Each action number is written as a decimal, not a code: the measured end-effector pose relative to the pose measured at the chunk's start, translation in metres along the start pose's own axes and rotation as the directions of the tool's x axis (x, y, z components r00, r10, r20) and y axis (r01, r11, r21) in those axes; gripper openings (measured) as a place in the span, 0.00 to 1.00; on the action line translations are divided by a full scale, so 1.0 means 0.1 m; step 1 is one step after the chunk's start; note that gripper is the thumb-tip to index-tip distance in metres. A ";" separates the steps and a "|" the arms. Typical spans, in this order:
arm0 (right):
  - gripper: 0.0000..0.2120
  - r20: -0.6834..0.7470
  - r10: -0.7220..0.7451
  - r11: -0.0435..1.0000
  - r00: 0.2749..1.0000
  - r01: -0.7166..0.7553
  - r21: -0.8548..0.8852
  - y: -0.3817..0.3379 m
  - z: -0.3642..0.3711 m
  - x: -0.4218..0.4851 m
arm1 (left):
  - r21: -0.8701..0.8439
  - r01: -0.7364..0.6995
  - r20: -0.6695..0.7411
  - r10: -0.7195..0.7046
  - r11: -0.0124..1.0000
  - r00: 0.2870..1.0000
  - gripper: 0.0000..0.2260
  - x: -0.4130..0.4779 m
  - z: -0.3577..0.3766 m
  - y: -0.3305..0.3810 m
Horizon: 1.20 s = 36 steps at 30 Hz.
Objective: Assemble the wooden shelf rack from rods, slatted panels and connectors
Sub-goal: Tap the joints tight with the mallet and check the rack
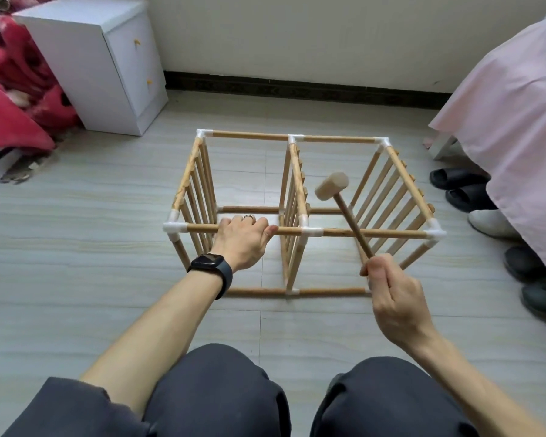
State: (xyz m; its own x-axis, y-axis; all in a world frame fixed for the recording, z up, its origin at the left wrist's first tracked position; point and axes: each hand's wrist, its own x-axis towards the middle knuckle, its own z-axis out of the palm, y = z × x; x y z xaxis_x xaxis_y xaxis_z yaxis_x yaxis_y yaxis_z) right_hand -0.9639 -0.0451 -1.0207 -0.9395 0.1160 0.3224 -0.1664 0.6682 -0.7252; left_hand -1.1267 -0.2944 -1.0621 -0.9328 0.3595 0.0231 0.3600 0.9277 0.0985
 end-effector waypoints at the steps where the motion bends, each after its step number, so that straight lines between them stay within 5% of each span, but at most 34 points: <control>1: 0.19 -0.036 -0.014 1.000 0.999 0.015 0.020 -0.01 0.01 -0.02 | 0.001 -0.001 0.007 0.001 1.000 1.000 0.22 0.00 -0.01 0.00; 5: 0.17 0.271 0.194 0.935 0.943 -0.094 -0.342 0.04 0.07 0.00 | -0.001 0.011 0.035 -0.011 1.000 0.999 0.23 -0.01 -0.05 0.00; 10: 0.17 0.058 0.058 0.995 0.997 -0.052 -0.091 0.02 0.04 -0.03 | -0.007 0.015 0.039 -0.015 1.000 0.999 0.23 -0.01 -0.04 0.00; 14: 0.19 0.273 0.217 0.936 0.937 -0.121 -0.330 0.07 0.04 0.01 | 0.011 0.018 0.028 -0.018 1.000 0.999 0.24 -0.01 -0.04 0.00; 19: 0.19 0.025 0.040 0.999 0.999 -0.039 -0.028 0.05 0.06 -0.04 | -0.005 0.020 0.052 -0.020 1.000 0.998 0.24 0.00 -0.04 0.00; 23: 0.20 0.261 0.254 0.910 0.931 -0.139 -0.390 0.13 0.10 0.03 | -0.009 0.046 0.051 -0.045 0.999 0.998 0.24 -0.01 -0.05 0.02; 30: 0.23 0.159 0.279 0.942 0.947 -0.238 -0.237 0.17 0.01 0.09 | -0.035 0.044 0.031 -0.043 0.998 0.999 0.22 0.16 -0.01 0.30; 33: 0.22 0.155 0.323 0.936 0.934 -0.291 -0.196 0.21 0.01 0.12 | -0.201 0.046 0.061 -0.035 0.978 0.998 0.17 0.28 -0.04 0.44; 36: 0.17 0.141 0.332 0.941 0.933 -0.318 -0.112 0.20 0.06 0.15 | -0.564 0.052 0.009 -0.057 0.824 0.998 0.10 0.27 -0.18 0.36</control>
State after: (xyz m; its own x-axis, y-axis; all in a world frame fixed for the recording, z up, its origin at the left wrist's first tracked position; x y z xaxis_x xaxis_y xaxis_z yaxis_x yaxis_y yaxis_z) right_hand -0.9831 -0.0346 -1.0337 -0.9736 0.2268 -0.0258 0.1761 0.6744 -0.7170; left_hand -1.1389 -0.2536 -1.0403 -0.9517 0.3070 0.0082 0.2400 0.7266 0.6437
